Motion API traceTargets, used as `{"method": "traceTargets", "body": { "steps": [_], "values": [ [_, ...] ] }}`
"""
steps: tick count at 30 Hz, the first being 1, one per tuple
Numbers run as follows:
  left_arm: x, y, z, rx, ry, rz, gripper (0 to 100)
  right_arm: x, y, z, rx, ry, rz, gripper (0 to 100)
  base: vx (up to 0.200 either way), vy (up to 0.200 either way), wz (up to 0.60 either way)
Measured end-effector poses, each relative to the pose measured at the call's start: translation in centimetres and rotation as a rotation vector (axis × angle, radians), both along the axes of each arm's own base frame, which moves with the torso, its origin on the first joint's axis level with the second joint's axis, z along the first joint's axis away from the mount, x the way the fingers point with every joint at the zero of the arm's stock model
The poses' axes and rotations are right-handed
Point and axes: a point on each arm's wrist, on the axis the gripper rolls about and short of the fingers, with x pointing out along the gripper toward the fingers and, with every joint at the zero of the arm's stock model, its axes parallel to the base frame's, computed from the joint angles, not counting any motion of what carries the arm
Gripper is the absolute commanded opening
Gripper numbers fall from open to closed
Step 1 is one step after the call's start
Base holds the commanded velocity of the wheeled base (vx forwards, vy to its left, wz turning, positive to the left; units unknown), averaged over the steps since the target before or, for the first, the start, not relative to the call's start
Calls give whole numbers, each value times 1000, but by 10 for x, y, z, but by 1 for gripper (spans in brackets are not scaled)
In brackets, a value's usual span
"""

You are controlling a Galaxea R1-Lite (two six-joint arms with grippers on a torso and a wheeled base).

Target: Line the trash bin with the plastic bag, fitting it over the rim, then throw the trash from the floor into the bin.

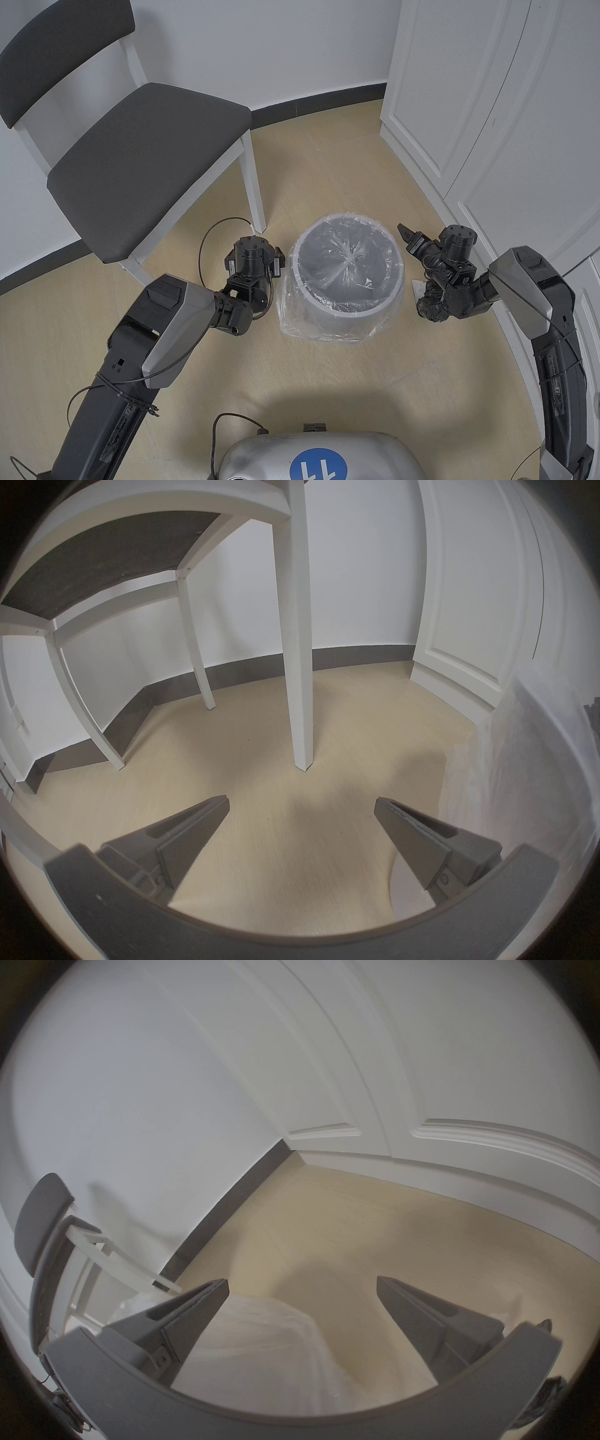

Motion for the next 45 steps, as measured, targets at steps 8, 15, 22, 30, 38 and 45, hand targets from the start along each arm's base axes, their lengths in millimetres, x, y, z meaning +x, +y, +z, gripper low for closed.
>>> {"method": "traceTargets", "body": {
  "steps": [8, 15, 22, 30, 38, 45],
  "values": [
    [1, -1, -13, -15, 20, -26, 100, 8, 1, -21, -1, 13, -2, 100, 0, 0, 0],
    [-3, -11, -15, -37, 17, -53, 100, 8, 5, -29, -3, 21, 6, 100, 0, 0, 0],
    [-10, -25, -6, -77, -13, -74, 100, 5, 5, -33, -7, 38, 7, 100, 0, 0, 0],
    [-28, -28, -3, -69, 5, -92, 100, -1, 4, -29, -13, 54, 10, 100, 0, 0, 0],
    [-51, -30, 6, -69, 6, -116, 100, -15, 4, -24, -28, 97, 33, 100, 0, 0, 0],
    [-74, -44, 21, -73, 3, -166, 100, -27, 4, -22, -75, 134, 66, 100, 0, 0, 0]
  ]
}}
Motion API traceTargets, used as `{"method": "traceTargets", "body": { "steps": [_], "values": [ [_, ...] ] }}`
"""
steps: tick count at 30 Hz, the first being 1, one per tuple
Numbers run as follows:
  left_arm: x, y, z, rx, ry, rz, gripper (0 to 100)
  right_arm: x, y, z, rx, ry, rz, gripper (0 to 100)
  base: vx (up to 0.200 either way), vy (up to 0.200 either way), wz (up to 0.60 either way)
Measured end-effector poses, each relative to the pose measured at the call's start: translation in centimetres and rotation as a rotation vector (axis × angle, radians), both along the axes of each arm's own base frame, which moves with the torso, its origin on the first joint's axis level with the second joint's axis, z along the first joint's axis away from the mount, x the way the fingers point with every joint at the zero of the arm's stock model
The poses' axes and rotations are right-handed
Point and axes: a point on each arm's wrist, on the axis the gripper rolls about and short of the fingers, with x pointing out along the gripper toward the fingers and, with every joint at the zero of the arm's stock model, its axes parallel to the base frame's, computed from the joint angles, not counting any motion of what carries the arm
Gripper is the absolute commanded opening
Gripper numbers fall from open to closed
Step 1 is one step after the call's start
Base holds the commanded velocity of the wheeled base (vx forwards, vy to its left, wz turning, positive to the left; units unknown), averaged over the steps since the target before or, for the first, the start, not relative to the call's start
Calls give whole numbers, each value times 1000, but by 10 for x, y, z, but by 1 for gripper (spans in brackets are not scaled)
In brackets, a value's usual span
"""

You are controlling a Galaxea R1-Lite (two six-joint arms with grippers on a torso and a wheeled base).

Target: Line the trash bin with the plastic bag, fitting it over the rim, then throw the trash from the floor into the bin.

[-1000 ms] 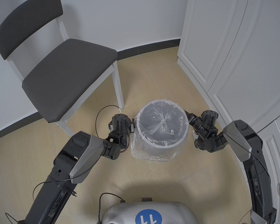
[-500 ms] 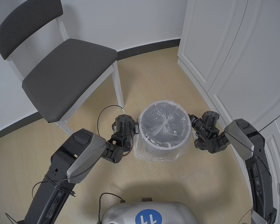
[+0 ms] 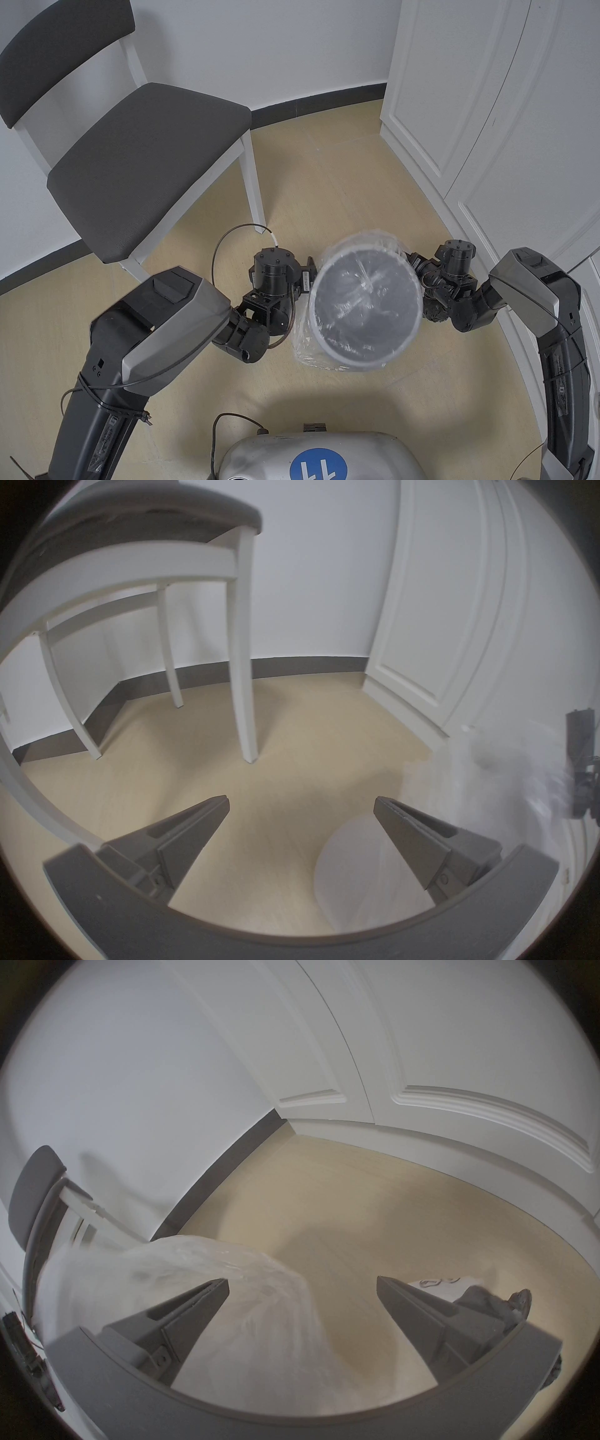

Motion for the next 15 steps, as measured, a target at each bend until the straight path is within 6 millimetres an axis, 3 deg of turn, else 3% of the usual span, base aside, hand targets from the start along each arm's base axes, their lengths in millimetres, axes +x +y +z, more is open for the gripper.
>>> {"method": "traceTargets", "body": {
  "steps": [9, 15],
  "values": [
    [-19, 3, 6, 4, 7, -15, 100, -13, 2, 2, -47, 28, 47, 100, 0, 0, 0],
    [-8, 21, 1, 8, 10, 28, 100, -14, -1, 0, -70, 29, 44, 100, 0, 0, 0]
  ]
}}
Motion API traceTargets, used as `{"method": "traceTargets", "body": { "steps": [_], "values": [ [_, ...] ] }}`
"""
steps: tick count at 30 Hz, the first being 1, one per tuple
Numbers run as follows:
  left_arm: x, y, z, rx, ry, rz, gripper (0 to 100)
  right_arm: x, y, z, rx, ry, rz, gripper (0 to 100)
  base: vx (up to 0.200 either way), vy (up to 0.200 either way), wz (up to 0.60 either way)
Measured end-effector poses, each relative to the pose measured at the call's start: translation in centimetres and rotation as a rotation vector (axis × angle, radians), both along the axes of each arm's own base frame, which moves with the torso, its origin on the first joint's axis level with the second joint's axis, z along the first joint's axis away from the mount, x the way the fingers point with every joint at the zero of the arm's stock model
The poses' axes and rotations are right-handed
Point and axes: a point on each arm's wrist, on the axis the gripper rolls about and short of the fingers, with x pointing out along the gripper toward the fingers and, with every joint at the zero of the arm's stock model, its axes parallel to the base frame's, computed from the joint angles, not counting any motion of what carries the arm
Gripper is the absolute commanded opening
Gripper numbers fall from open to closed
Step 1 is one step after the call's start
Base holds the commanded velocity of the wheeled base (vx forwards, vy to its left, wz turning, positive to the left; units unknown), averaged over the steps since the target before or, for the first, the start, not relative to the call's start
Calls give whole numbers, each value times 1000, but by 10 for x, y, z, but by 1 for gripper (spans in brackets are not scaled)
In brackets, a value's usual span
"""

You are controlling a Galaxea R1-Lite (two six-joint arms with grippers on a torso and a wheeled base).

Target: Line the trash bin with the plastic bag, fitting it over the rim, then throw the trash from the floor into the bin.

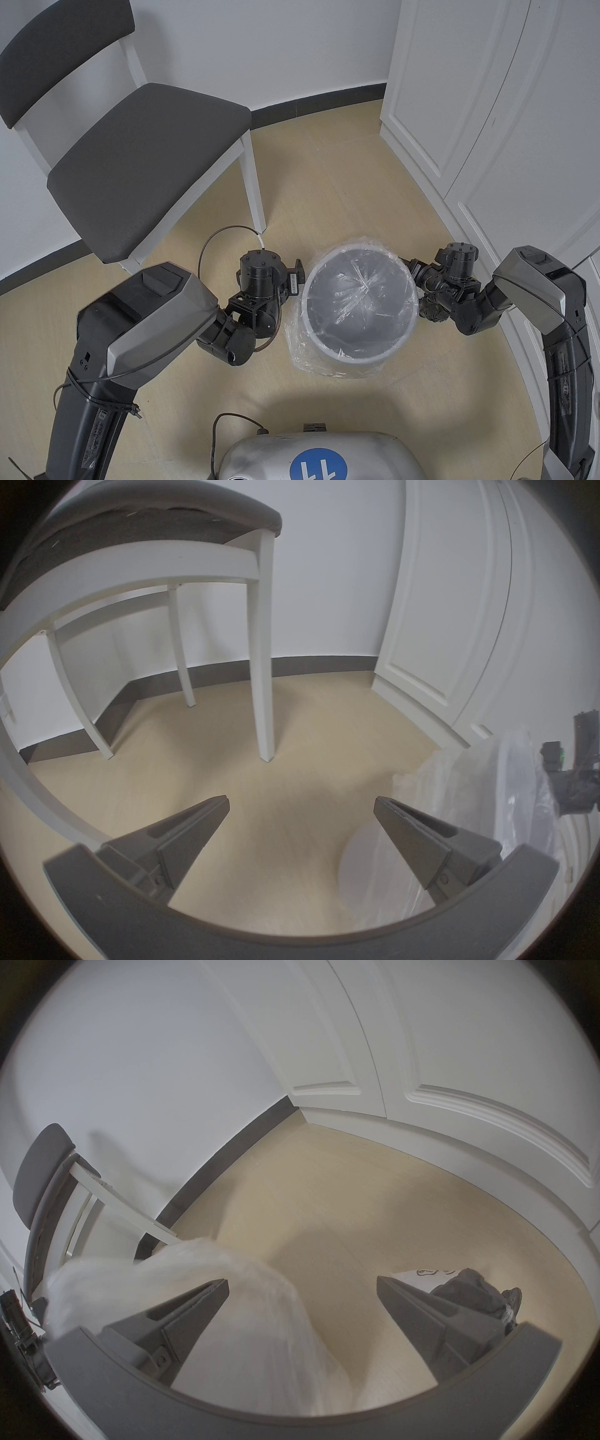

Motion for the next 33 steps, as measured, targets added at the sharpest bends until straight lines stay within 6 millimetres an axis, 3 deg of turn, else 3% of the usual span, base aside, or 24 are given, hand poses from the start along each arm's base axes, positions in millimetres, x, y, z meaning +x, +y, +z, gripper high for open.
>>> {"method": "traceTargets", "body": {
  "steps": [4, 15, 25, 33],
  "values": [
    [8, 11, -4, 1, 3, 28, 100, 0, -1, 0, -2, -2, 1, 100, 0, 0, 0],
    [11, 13, -3, 3, 0, 32, 100, 1, -7, 0, -32, -9, -7, 100, 0, 0, 0],
    [11, 15, 7, 10, -14, 37, 100, -1, -36, -3, -235, -17, -23, 100, 0, 0, 0],
    [8, 12, 17, 22, -33, 26, 100, -2, -57, -4, -272, -7, -55, 100, 0, 0, 0]
  ]
}}
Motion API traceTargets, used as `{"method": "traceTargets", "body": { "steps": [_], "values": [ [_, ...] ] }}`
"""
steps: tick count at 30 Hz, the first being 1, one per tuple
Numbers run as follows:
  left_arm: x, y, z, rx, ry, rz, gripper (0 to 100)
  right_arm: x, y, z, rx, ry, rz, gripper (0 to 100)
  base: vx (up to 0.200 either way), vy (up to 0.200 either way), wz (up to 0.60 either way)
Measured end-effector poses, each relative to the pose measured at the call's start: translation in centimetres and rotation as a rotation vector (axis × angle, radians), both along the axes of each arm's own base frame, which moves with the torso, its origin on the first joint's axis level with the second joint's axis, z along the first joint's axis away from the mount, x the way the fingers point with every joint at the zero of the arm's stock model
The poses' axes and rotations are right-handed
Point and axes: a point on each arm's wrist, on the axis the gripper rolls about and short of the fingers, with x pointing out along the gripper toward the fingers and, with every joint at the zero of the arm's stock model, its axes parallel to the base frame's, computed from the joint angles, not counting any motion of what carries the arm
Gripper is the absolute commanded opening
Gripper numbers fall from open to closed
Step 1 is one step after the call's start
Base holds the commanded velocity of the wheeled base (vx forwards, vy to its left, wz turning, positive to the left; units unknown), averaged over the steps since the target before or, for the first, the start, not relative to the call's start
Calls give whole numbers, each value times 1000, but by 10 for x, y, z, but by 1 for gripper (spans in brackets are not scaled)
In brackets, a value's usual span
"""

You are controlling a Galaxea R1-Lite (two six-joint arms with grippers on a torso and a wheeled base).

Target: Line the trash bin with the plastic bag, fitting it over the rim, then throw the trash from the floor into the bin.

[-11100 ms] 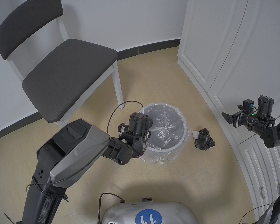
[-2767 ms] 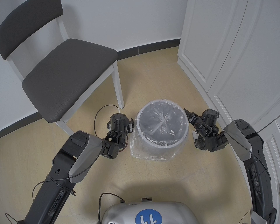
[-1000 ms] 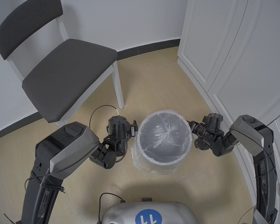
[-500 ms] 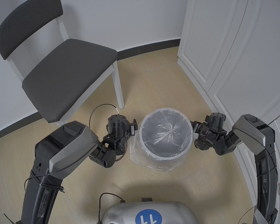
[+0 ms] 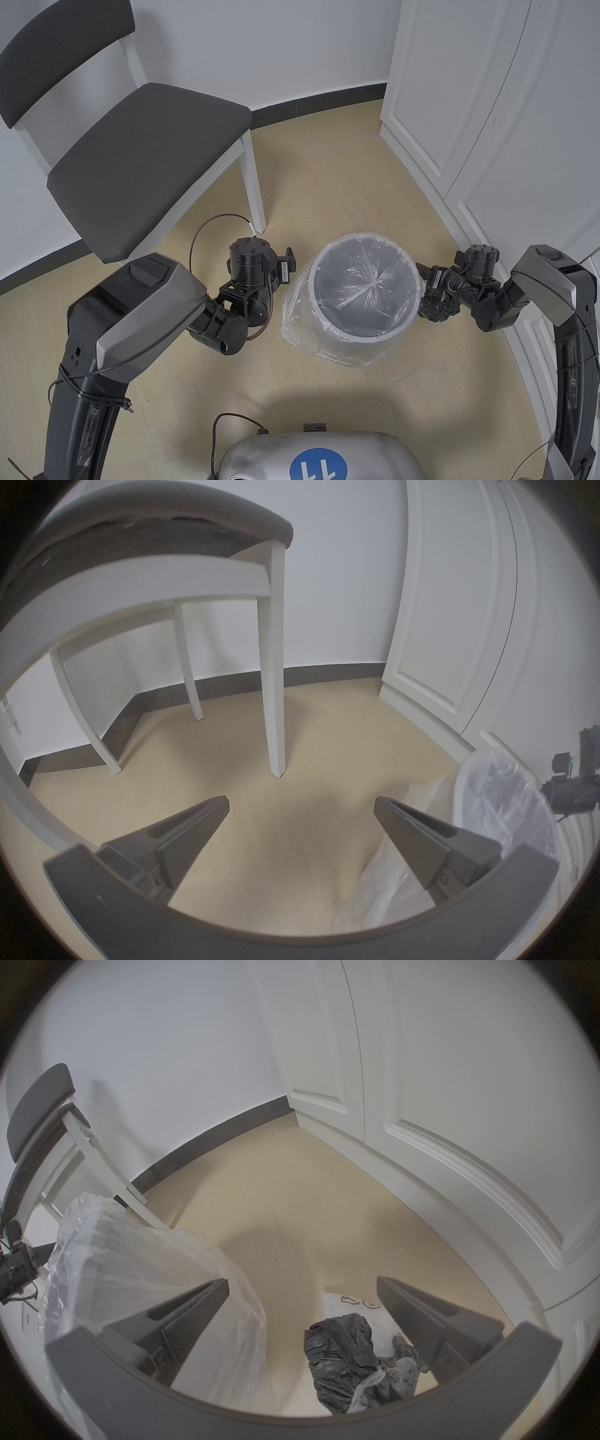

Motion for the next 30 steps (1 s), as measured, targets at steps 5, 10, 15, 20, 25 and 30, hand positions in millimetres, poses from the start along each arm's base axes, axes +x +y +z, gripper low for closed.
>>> {"method": "traceTargets", "body": {
  "steps": [5, 10, 15, 20, 25, 30],
  "values": [
    [-9, -9, 11, 12, -15, -25, 100, 0, -15, 11, 0, -19, -31, 100, 0, 0, 0],
    [-17, -11, 21, 12, -18, -39, 100, -6, -24, 28, -1, -19, -51, 100, 0, 0, 0],
    [-35, -8, 28, 31, 7, -58, 100, -20, -31, 47, -4, 82, -71, 100, 0, 0, 0],
    [-62, 0, 34, 54, 48, -89, 100, -32, -34, 67, -6, 144, -83, 100, 0, 0, 0],
    [-90, 13, 38, 58, 67, -131, 100, -36, -26, 73, 3, 200, -78, 100, 0, 0, 0],
    [-115, 34, 39, 46, 28, -161, 100, -30, -15, 72, 33, 232, -81, 100, 0, 0, 0]
  ]
}}
